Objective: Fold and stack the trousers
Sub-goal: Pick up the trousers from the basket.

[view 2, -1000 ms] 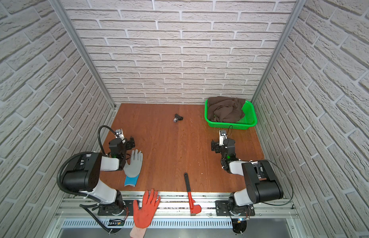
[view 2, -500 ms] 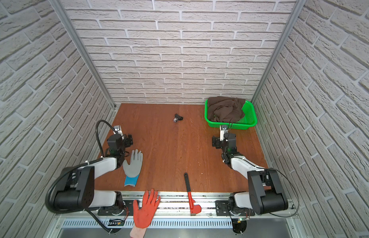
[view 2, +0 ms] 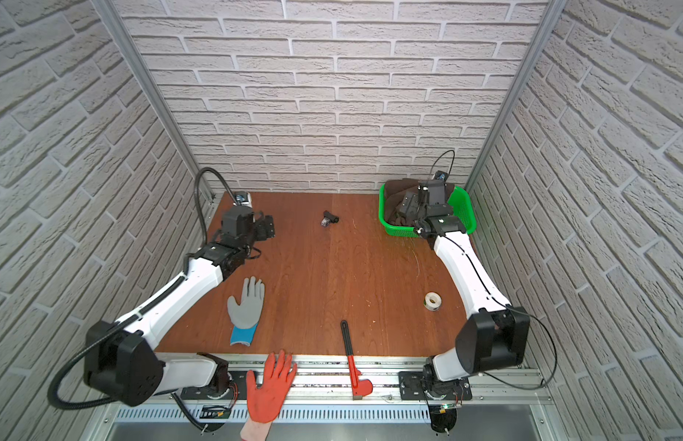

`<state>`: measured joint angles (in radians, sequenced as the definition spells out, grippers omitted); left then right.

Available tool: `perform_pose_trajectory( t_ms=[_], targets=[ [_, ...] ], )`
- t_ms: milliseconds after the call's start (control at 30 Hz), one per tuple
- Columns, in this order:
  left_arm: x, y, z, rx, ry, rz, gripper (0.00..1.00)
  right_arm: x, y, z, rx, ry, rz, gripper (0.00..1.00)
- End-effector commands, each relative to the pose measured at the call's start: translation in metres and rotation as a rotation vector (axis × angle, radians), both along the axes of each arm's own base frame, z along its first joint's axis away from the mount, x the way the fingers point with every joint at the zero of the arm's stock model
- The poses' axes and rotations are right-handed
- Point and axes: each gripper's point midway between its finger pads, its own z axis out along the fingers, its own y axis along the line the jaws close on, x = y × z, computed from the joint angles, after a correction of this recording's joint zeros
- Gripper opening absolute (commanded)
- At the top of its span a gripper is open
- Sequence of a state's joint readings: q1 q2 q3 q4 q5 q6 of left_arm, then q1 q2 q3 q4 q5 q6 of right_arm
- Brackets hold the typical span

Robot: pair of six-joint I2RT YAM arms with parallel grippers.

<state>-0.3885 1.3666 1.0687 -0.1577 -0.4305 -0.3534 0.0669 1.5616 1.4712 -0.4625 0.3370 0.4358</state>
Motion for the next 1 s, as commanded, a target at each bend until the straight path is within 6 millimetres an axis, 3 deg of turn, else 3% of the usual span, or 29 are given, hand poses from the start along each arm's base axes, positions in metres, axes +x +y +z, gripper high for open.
perform_pose_trajectory(
  t_ms=[0, 133, 233, 300, 333, 633, 967],
  targets=[
    [-0.003, -0.031, -0.024, -0.023, 0.096, -0.066, 0.98, 0.007, -0.009, -0.033, 0.039, 0.131, -0.070, 1.00],
    [0.002, -0.061, -0.035, -0.061, 0.124, -0.131, 0.98, 0.039, -0.020, -0.056, 0.075, 0.171, -0.087, 1.00],
    [0.004, -0.072, -0.042, -0.079, 0.141, -0.158, 0.98, 0.060, -0.028, -0.075, 0.133, 0.194, -0.092, 0.99],
    [0.006, -0.074, -0.044, -0.077, 0.146, -0.162, 0.98, 0.070, -0.033, -0.083, 0.170, 0.193, -0.094, 0.99],
    [0.006, -0.074, -0.044, -0.077, 0.144, -0.161, 0.98, 0.077, -0.037, -0.097, 0.178, 0.214, -0.102, 0.99],
    [0.014, -0.080, -0.030, -0.066, 0.124, -0.185, 0.98, 0.116, -0.058, -0.127, 0.216, 0.239, -0.144, 1.00],
    [0.017, -0.079, -0.031, -0.047, 0.131, -0.186, 0.98, 0.141, -0.071, -0.178, 0.255, 0.345, -0.178, 1.00]
  ],
)
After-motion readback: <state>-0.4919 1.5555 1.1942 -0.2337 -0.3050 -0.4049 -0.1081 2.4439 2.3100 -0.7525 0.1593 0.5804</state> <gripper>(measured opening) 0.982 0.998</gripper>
